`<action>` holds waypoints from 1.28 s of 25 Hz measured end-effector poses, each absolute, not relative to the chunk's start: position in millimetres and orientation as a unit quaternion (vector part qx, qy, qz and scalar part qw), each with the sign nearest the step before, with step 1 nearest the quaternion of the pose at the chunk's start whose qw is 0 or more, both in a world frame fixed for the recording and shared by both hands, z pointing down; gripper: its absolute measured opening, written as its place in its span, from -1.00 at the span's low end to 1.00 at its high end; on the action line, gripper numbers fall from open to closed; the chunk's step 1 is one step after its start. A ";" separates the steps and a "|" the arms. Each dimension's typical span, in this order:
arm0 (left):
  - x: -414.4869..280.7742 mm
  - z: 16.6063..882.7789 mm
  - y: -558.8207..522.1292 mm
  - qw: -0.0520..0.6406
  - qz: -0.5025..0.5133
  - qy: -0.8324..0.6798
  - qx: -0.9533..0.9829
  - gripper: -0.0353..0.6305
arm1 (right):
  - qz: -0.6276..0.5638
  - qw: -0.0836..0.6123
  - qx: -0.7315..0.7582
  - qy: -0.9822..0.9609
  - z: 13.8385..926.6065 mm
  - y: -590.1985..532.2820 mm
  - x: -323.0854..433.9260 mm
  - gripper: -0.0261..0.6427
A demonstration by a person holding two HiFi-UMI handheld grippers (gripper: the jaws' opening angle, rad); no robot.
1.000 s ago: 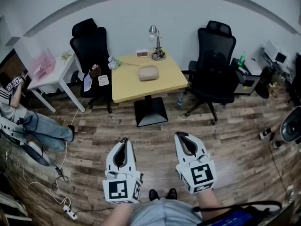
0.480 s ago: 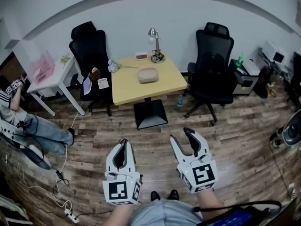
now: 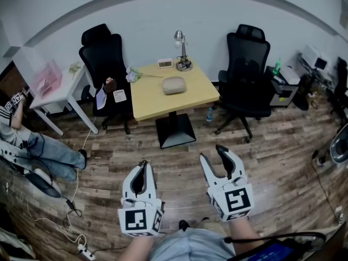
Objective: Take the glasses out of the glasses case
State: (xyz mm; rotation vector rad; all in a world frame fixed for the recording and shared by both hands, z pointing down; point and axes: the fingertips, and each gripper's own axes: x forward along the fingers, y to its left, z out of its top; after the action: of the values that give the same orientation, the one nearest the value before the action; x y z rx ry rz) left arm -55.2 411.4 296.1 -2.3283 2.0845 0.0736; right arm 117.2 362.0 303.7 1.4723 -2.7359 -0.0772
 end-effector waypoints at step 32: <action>-32.1 315.6 199.2 -0.007 -0.031 0.676 -0.736 -0.88 | 0.014 0.014 0.459 -0.888 332.6 145.3 139.0 -0.34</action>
State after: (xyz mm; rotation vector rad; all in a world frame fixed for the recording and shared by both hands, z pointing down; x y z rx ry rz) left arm -32.1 199.2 315.6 -2.3217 2.1345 -0.0978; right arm 139.0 145.3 332.6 1.4291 -2.7664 0.0425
